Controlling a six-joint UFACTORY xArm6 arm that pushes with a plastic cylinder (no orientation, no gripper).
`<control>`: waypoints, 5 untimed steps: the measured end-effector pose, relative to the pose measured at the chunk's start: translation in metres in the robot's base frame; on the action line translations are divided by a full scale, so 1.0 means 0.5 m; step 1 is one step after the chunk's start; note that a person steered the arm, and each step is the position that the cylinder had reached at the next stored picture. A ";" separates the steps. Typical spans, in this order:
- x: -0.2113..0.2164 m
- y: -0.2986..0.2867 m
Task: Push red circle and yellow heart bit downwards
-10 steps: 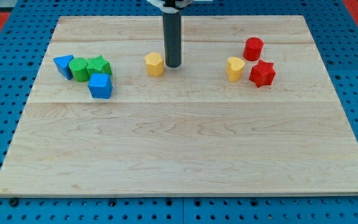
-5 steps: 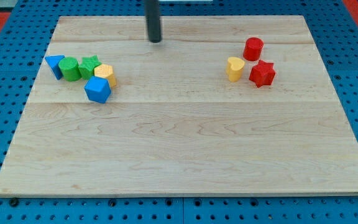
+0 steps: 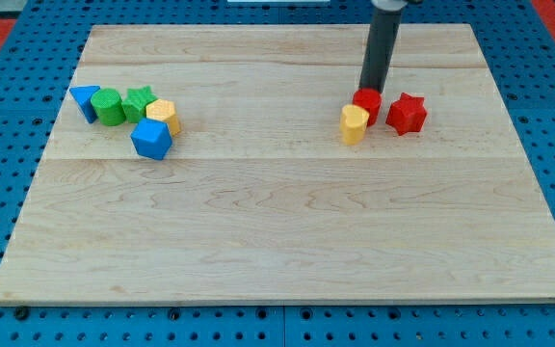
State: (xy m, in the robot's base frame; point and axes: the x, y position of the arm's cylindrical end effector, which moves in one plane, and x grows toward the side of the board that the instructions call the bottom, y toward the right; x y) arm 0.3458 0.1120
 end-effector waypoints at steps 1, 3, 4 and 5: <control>0.021 0.000; 0.142 0.047; 0.214 0.006; 0.238 -0.055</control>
